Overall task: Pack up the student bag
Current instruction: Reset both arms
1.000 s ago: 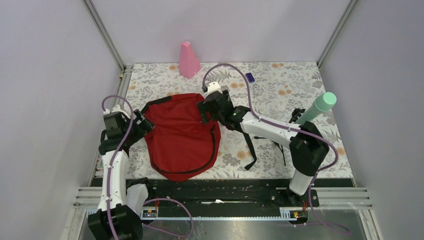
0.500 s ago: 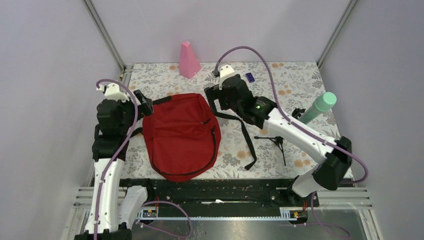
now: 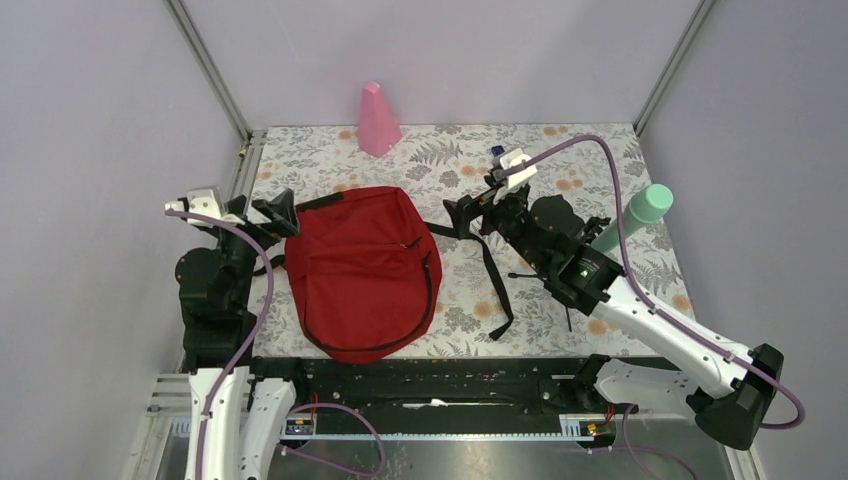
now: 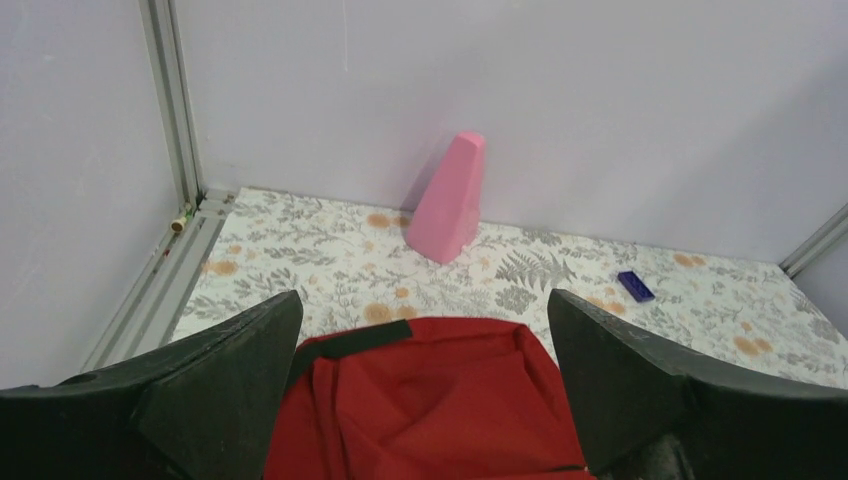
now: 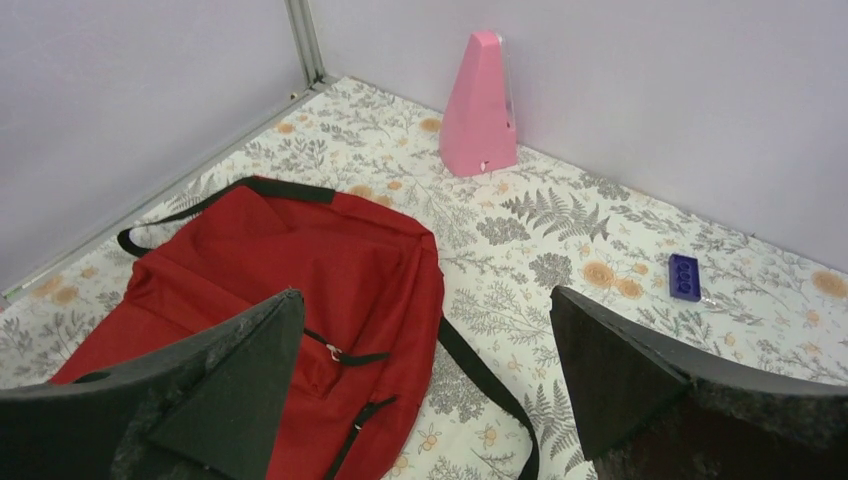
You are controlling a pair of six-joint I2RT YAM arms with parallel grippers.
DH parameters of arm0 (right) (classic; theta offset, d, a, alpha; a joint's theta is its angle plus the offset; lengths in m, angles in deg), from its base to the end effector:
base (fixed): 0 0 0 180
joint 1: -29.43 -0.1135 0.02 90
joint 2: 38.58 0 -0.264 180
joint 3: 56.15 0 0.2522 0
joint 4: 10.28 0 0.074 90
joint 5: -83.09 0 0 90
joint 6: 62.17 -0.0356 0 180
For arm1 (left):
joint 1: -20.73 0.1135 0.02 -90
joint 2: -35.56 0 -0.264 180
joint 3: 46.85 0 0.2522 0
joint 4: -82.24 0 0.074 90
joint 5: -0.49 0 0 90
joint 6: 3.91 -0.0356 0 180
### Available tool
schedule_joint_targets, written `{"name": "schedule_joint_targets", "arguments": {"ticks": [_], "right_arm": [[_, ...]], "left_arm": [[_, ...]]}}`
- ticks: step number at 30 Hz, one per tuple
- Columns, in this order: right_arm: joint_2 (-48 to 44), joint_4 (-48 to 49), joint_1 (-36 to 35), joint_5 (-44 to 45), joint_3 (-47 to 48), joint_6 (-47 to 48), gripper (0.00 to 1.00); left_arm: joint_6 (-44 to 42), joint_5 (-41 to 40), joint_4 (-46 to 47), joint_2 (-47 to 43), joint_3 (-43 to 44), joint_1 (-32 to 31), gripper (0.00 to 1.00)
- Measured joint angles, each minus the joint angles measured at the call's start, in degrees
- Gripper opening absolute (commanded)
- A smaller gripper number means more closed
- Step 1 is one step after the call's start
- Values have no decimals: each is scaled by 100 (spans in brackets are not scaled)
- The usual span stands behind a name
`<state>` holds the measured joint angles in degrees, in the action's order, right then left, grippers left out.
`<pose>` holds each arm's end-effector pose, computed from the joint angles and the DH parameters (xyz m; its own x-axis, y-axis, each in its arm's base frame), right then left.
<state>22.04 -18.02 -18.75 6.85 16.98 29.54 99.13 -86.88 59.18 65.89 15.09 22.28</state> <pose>0.1696 0.1769 0.4072 0.0723 0.0373 -0.9967 -0.5639 0.8258 -0.0100 0.1153 0.0015 0.3953 0.1406 -0.2217 -0.9649 0.0514 0.9749 -0.2165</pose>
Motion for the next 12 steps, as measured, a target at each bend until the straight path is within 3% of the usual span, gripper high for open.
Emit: {"name": "schedule_joint_targets", "arguments": {"ticks": [9,12], "right_arm": [[-9,400,9,-129,-411,26,100],[-24,466,11,-131,-411,24,100]], "left_arm": [[-11,57,37,-286,-341,0,95],[-74,111,66,-348,-358,0,99]]}}
